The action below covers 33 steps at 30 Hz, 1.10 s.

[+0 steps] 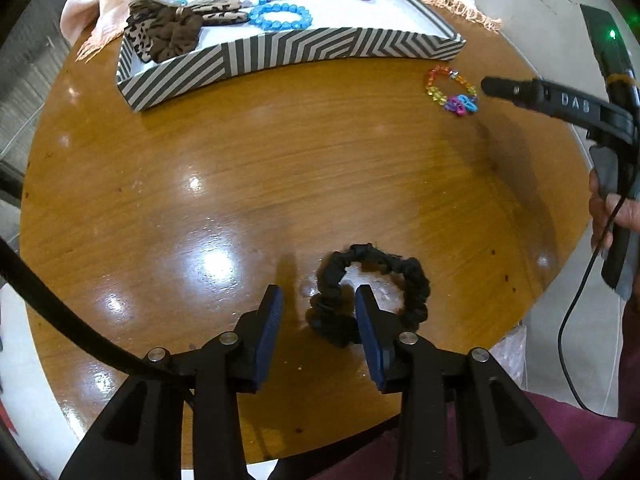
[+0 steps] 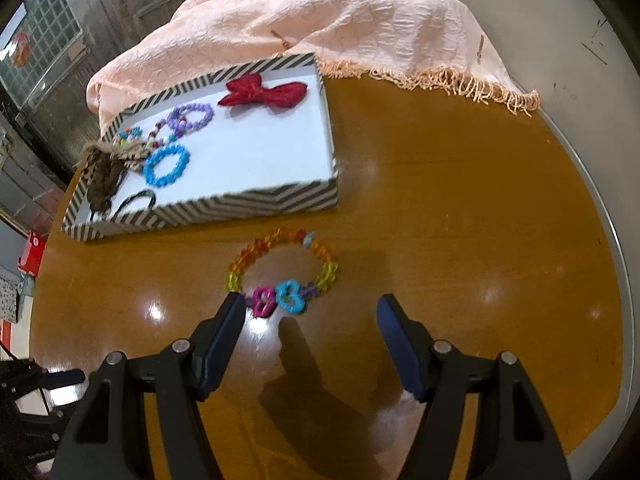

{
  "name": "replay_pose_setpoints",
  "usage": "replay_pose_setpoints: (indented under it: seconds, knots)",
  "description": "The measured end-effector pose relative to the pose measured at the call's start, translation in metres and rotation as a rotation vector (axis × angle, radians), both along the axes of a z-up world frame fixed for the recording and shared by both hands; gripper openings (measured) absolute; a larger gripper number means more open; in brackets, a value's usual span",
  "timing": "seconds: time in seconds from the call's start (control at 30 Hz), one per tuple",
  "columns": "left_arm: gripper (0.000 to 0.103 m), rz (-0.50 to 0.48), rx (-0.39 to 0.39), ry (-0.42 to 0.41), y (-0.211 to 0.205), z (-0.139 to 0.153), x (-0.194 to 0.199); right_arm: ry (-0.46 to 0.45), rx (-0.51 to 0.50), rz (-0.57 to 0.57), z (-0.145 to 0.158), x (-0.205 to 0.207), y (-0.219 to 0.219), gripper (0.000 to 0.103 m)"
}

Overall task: Organize jewelry
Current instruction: 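Grasp black scrunchie with left tool while right tool grasps amber heart bracelet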

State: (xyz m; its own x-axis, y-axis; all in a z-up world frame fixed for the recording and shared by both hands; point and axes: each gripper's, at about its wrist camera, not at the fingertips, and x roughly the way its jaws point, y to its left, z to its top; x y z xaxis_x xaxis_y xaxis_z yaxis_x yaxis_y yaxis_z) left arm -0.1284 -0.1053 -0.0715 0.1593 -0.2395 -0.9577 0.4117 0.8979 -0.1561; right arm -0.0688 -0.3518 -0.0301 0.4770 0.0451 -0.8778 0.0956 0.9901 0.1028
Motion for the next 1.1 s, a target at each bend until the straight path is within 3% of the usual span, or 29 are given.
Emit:
replay_pose_setpoints:
  seconds: [0.13, 0.37, 0.4, 0.47, 0.53, 0.63, 0.8, 1.1]
  knots:
    - [0.038, -0.009, 0.035, -0.022, -0.007, -0.002, 0.004, 0.025, -0.024, 0.026, -0.004, 0.013, -0.001, 0.066]
    - [0.038, -0.031, 0.086, -0.065, -0.022, -0.004, 0.008, 0.024, -0.043, 0.035, -0.011, 0.032, -0.002, 0.066]
    - [0.037, -0.03, 0.081, -0.065, -0.023, -0.004, 0.009, 0.029, -0.064, 0.05, -0.014, 0.036, 0.0, 0.062]
    - [0.02, -0.036, 0.063, -0.068, -0.025, -0.004, 0.012, 0.044, -0.078, 0.086, -0.02, 0.04, 0.004, 0.043]
    - [0.013, -0.043, 0.059, -0.07, -0.026, -0.003, 0.015, 0.046, -0.091, 0.113, -0.027, 0.041, 0.009, 0.023]
    - [0.008, -0.032, 0.029, -0.065, -0.025, -0.003, 0.025, 0.021, -0.139, 0.146, -0.028, 0.039, 0.016, 0.011]
    - [0.007, 0.031, -0.044, -0.029, -0.01, 0.002, 0.049, -0.009, -0.065, 0.127, -0.011, 0.031, 0.009, 0.01]
    - [0.007, 0.06, -0.078, -0.097, -0.006, 0.033, 0.069, -0.132, -0.037, 0.156, 0.049, 0.018, 0.011, 0.01]
